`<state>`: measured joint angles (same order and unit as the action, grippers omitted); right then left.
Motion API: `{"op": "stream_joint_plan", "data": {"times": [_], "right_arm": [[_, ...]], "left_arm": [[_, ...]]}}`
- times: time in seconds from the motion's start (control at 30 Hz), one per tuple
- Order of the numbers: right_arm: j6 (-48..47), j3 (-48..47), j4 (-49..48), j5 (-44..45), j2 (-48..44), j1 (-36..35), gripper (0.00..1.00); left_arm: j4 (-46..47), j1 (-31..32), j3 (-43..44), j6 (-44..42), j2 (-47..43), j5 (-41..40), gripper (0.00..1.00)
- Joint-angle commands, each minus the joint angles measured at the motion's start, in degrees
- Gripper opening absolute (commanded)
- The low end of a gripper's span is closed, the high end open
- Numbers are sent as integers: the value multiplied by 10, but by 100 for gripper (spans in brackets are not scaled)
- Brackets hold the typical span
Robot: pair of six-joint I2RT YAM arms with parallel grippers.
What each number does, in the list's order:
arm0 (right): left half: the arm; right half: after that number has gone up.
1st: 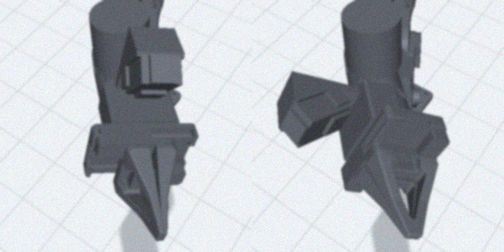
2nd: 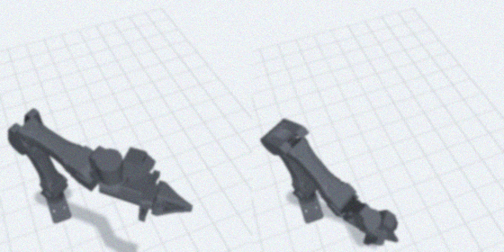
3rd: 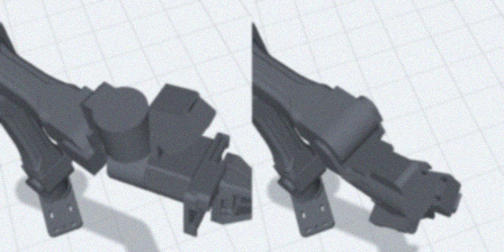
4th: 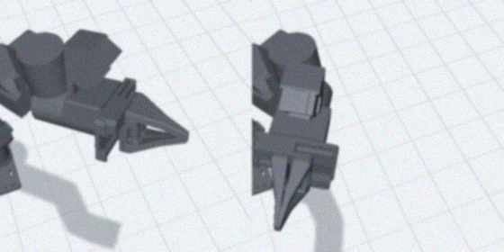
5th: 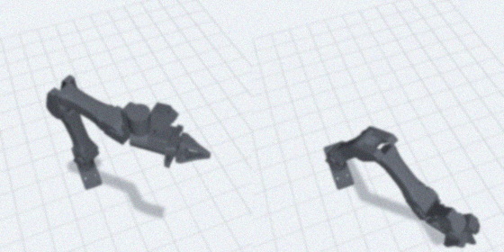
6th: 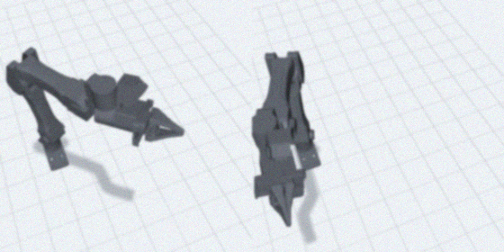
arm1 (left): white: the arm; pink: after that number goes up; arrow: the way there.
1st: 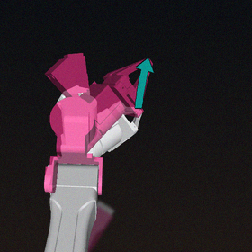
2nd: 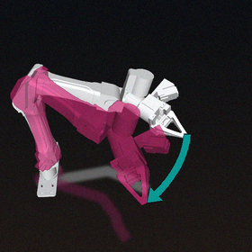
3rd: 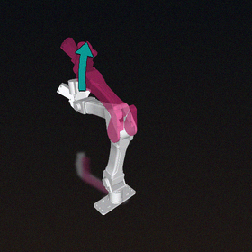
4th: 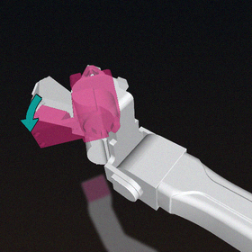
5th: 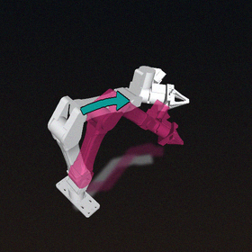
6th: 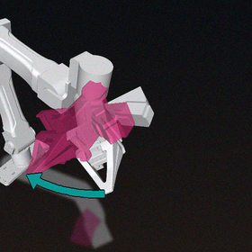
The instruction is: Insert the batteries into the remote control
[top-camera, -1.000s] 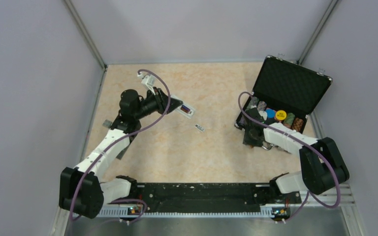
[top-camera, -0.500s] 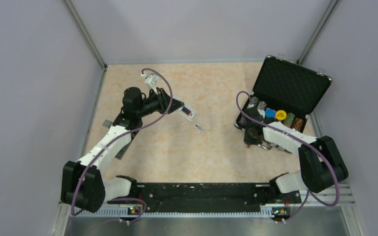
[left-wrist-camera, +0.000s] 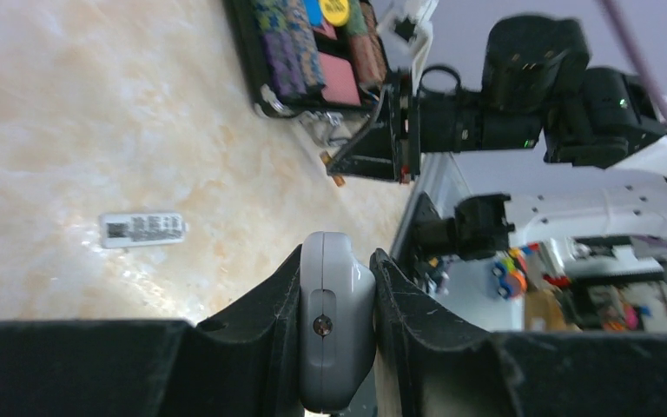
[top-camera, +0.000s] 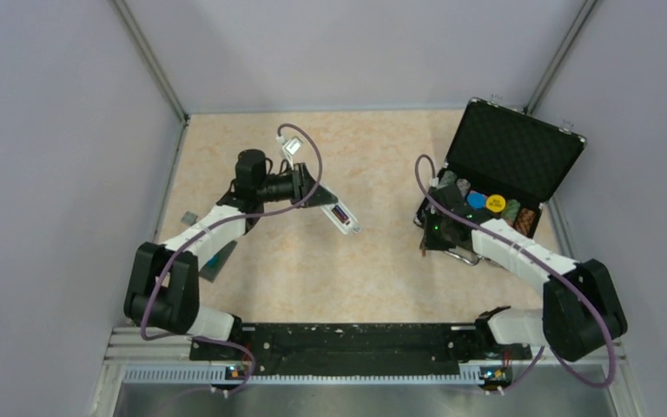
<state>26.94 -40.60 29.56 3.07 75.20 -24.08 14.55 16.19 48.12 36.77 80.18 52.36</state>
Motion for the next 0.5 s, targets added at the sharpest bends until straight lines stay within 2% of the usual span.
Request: {"op": "stream_joint_plan", "data": {"times": [0.0,0.23,0.47], "right_arm": [[-26,-67,-21,-90,-67,-30,0],[-39,-153,-25,-194,-113,-63,0],[-32,-260,57,-233,-82,-87,0]], "left_arm": [[86,21,33,20,44,143,0],[90,62,87,20,110,209,0],[97,81,132,95,184,228,0]]}}
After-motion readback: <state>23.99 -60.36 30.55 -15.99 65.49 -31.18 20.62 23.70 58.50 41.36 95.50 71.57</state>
